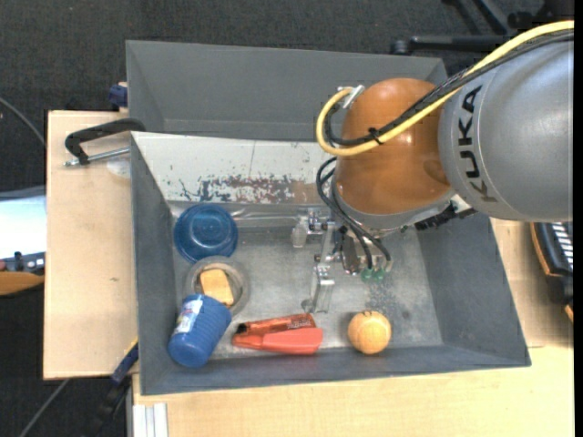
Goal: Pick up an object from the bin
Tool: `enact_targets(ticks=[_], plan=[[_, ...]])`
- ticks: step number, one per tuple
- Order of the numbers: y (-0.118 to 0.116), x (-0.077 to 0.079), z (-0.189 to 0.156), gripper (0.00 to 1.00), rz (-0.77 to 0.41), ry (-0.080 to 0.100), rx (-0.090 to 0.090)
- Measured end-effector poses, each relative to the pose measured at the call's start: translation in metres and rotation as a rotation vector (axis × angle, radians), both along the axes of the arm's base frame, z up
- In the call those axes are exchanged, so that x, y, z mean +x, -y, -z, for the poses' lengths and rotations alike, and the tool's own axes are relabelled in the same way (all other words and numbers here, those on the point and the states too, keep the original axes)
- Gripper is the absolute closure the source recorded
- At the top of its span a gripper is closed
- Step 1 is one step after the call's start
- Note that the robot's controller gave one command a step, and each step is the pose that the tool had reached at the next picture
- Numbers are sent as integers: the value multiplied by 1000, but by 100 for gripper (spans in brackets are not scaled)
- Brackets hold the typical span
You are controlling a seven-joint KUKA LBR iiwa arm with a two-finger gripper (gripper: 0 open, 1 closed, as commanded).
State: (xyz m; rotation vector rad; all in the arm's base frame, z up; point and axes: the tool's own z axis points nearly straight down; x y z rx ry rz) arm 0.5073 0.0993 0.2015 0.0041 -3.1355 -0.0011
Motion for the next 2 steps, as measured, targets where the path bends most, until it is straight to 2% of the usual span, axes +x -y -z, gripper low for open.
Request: enact_targets(ticks=[1,2], plan=[[1,2,-5,0,2,8,1],[-21,-2,42,0,-139,8,2]])
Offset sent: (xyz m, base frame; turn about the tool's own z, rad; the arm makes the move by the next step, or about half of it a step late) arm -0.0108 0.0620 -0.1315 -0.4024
